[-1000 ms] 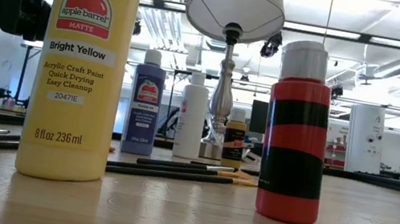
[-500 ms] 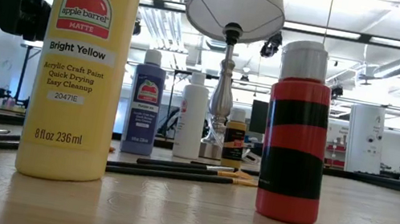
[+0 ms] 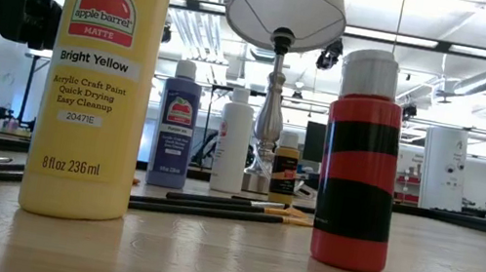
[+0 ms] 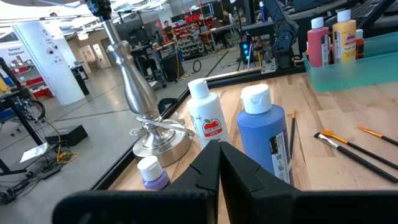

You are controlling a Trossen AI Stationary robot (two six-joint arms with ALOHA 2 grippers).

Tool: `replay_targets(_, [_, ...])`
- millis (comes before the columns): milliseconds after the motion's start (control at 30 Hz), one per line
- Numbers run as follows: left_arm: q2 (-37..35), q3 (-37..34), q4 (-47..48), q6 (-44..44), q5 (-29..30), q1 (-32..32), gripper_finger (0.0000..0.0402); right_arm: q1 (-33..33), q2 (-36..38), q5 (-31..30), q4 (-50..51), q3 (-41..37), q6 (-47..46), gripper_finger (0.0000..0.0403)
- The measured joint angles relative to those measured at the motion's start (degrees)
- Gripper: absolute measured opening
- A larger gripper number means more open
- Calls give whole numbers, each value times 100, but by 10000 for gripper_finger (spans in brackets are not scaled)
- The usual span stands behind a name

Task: Pick & Place Paint Supplies
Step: Put the gold paint brush into the yellow cup

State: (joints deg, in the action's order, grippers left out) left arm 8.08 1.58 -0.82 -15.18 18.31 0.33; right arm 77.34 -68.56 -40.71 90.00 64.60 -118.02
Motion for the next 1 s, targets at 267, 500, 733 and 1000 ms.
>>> replay_targets(267, [0,0,0,0,0,4,13,-63,528,-3280,-171,0,1832,113])
replay_targets(500, [-2,-2,0,-2,1,4,13,-1068,799,-3111,-1165,-19,3091,90])
replay_targets(733, [0,0,0,-2,1,4,13,-2370,542,-1806,-5400,-206,8588,51])
replay_targets(1000, [-1,0,1,-2,-1,4,13,-4274,477,-135,-6293,-238,10214,12])
